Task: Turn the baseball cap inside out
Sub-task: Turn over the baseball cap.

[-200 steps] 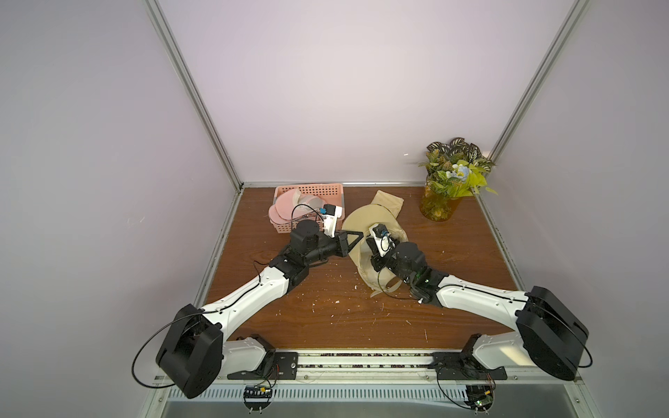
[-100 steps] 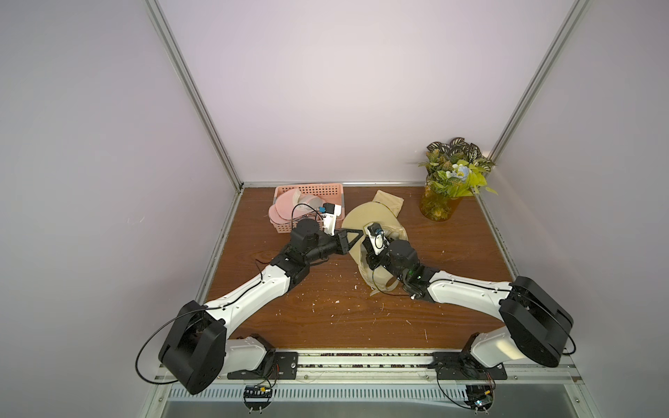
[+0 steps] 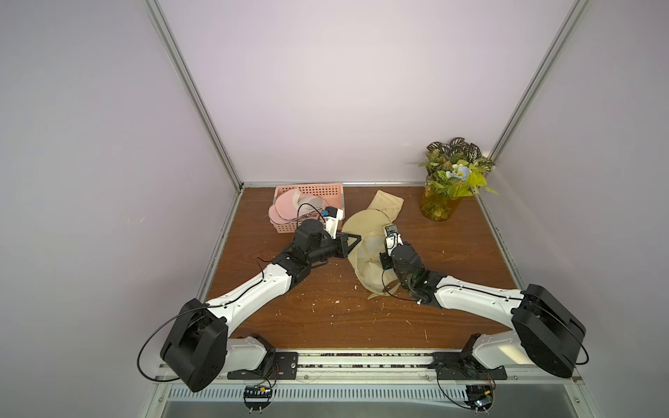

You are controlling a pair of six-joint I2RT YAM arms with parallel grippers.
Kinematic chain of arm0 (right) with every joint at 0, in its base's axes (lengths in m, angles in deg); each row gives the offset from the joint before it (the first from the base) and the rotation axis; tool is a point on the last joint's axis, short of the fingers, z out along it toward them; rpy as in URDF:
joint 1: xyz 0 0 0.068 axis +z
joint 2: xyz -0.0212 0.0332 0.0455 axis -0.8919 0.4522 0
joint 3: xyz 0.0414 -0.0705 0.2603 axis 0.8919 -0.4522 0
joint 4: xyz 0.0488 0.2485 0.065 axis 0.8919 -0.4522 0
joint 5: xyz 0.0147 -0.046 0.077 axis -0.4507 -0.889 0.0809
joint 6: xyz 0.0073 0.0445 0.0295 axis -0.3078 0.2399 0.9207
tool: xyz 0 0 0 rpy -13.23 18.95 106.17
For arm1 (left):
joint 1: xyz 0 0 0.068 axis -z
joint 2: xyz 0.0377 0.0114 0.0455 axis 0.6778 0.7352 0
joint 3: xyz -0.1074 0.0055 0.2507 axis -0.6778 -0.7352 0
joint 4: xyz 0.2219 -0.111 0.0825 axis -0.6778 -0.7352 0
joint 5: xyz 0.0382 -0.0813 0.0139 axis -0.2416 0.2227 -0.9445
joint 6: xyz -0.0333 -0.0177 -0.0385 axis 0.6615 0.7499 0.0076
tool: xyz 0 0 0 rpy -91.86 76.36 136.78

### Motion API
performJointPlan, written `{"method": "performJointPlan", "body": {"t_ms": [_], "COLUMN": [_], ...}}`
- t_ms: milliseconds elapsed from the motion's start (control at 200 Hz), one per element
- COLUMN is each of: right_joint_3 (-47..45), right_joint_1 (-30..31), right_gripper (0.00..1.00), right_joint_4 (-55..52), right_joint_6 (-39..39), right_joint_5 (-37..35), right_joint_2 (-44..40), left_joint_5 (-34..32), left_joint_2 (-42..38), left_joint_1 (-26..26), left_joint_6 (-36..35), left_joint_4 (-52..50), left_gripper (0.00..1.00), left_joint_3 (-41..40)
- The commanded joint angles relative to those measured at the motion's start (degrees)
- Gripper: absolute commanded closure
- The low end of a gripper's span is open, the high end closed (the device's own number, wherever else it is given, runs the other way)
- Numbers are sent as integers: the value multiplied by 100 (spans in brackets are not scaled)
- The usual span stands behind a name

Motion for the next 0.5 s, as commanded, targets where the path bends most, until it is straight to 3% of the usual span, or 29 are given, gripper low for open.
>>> {"method": "performJointPlan", "body": {"t_ms": [0, 250, 390, 495], "right_joint_3": [-113, 17, 243, 504], "right_joint_1": [-28, -23, -26, -21], "right_gripper": [90, 86, 84, 84], "right_joint_4": [-442, -760, -1018, -1364], "right_joint_6": [84, -525, -961, -989], "right_joint_5": [-91, 1073, 2190, 2286], "right_joint_2": [30, -77, -92, 182], "left_joint_5": [-4, -21, 55, 199], "left_joint_2": [-21, 65, 152, 218], "left_joint_1": [23, 23, 23, 23], "left_joint_6": [-102, -125, -173, -180], "left_joint_4": [49, 82, 151, 277], "left_gripper": [100, 100, 100, 100], "left_joint_3": [236, 226, 244, 280]}}
